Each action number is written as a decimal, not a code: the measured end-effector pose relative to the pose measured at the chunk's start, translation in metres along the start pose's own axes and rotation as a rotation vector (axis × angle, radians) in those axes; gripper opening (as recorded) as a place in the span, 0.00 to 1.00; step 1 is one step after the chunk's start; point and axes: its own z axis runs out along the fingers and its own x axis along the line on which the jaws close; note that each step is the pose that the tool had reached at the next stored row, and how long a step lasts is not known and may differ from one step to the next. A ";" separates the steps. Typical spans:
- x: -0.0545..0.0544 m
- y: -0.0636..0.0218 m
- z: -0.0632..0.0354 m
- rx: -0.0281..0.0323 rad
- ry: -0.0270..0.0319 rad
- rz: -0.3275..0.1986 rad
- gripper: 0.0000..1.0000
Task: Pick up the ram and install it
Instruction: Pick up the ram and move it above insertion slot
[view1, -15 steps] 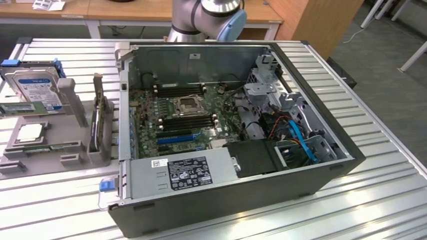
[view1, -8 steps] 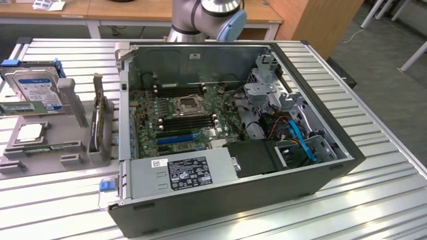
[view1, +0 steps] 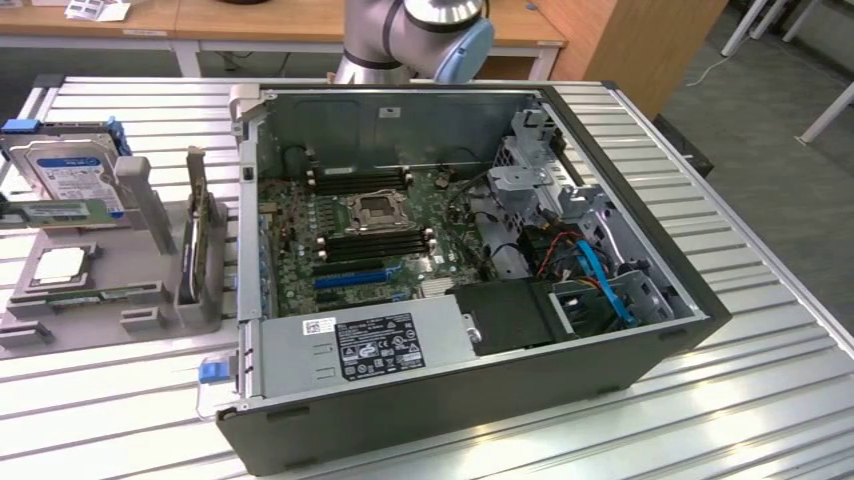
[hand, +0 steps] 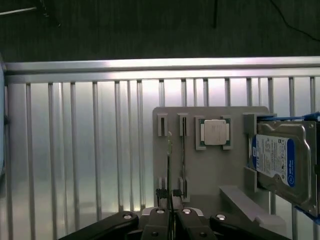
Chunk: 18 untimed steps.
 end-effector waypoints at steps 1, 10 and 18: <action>0.000 -0.0045 -0.0001 -0.0006 0.0001 0.000 0.12; -0.002 -0.0444 -0.0007 -0.0066 0.0003 0.000 0.12; -0.003 -0.0645 -0.0092 -0.0144 0.0007 -0.003 0.12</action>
